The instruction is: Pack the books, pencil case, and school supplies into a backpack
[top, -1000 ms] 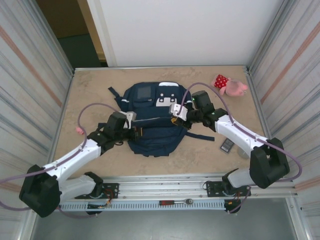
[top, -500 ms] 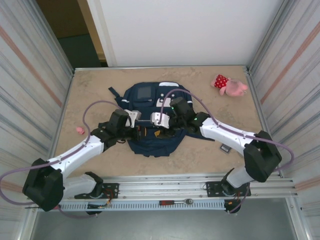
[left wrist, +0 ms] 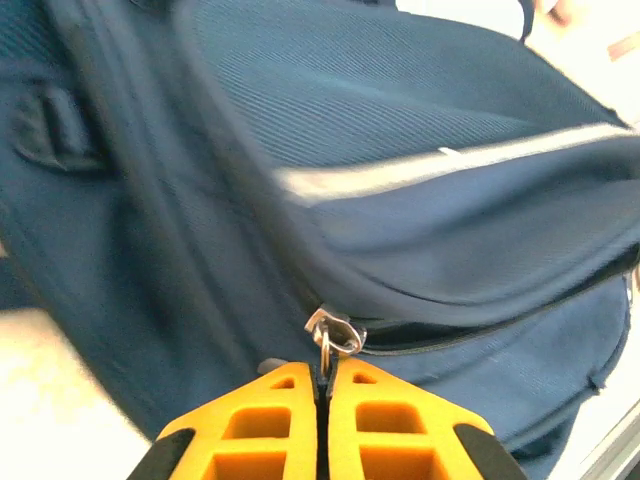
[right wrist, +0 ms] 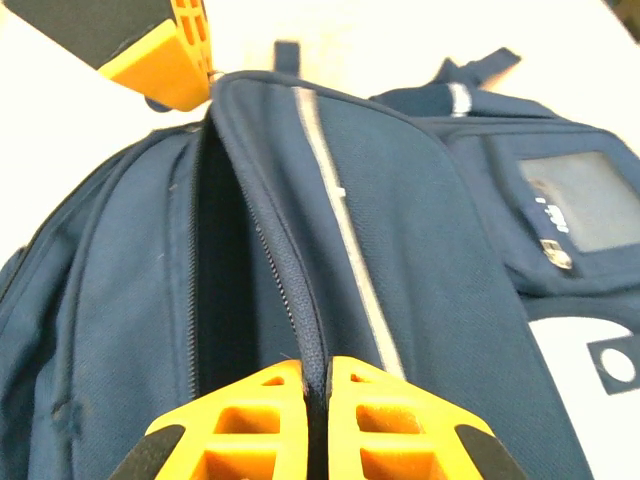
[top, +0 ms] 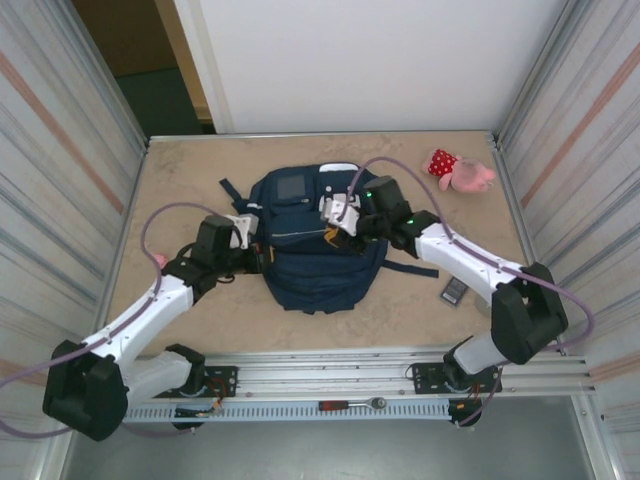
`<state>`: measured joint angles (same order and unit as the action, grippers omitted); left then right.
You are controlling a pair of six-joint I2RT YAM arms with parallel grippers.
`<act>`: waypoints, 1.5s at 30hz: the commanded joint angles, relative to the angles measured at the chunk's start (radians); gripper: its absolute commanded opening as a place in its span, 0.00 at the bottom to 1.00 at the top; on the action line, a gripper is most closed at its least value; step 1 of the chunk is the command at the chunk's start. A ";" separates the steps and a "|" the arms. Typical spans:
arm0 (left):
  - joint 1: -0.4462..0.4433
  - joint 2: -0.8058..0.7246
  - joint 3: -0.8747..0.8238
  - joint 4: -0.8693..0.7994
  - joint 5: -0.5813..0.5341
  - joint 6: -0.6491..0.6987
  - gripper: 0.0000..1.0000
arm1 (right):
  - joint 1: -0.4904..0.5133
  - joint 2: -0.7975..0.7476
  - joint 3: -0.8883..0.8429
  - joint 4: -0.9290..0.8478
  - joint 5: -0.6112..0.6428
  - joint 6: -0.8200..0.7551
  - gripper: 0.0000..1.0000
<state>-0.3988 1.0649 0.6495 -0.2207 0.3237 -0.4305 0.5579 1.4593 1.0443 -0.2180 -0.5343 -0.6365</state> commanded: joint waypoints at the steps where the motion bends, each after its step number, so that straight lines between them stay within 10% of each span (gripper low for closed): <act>1: 0.037 -0.035 -0.014 -0.056 -0.022 0.063 0.00 | -0.051 -0.063 0.001 -0.113 -0.006 -0.026 0.00; 3: 0.037 -0.013 0.002 -0.035 0.056 0.088 0.00 | -0.034 -0.056 0.008 -0.128 0.029 -0.029 0.00; 9: -0.025 0.047 0.045 0.020 0.141 0.117 0.00 | 0.127 -0.005 0.015 -0.043 0.208 -0.022 0.52; 19: -0.052 0.027 0.059 0.039 0.150 0.095 0.00 | 0.216 0.126 0.093 -0.006 0.255 -0.021 0.59; 27: -0.024 0.041 0.064 -0.056 0.011 0.113 0.01 | 0.158 0.048 0.083 -0.060 0.108 -0.034 0.00; 38: 0.147 0.214 0.139 -0.012 -0.081 0.163 0.09 | 0.031 -0.005 0.120 -0.263 -0.222 -0.210 0.00; 45: 0.143 0.196 0.183 0.014 0.015 0.211 0.42 | 0.017 0.048 0.151 -0.228 -0.209 -0.203 0.00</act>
<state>-0.3073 1.2896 0.8173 -0.2054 0.4767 -0.2520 0.5823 1.5188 1.1458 -0.3649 -0.6235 -0.7998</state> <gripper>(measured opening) 0.375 0.075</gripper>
